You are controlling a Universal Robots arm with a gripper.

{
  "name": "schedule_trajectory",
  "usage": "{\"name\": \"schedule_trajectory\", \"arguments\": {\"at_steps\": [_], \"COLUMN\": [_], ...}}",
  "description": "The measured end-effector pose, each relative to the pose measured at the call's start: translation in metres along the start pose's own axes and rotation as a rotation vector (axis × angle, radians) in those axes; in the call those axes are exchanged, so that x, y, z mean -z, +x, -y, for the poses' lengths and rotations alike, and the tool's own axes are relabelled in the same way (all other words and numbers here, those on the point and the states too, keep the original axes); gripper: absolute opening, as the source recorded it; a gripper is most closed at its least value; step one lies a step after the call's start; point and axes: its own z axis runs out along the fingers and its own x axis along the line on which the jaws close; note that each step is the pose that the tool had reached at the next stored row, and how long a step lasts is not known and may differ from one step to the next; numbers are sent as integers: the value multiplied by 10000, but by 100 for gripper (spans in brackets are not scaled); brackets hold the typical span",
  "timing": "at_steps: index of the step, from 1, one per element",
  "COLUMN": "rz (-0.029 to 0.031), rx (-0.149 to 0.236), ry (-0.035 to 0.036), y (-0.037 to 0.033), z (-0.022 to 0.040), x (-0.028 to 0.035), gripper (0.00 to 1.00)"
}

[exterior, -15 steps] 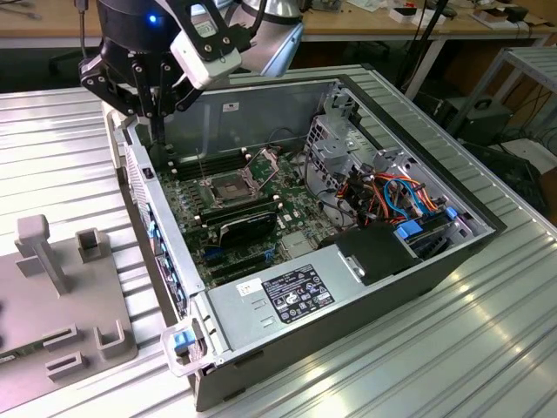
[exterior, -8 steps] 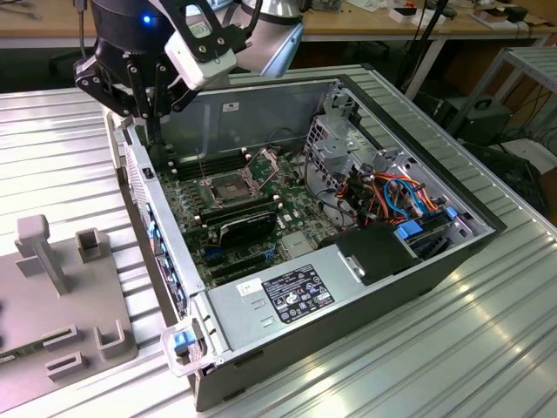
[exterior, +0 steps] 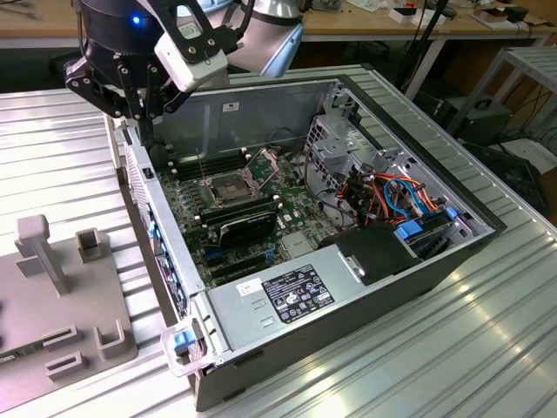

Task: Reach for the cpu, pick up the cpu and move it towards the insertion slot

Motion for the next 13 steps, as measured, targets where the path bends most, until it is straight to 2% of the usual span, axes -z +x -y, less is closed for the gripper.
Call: {"name": "schedule_trajectory", "arguments": {"at_steps": [9, 13], "rz": [-3, -8], "rx": [0, -1], "ry": [-10, -15], "y": [79, 135], "z": [6, 11], "x": [-2, -2], "gripper": [11, 11]}}
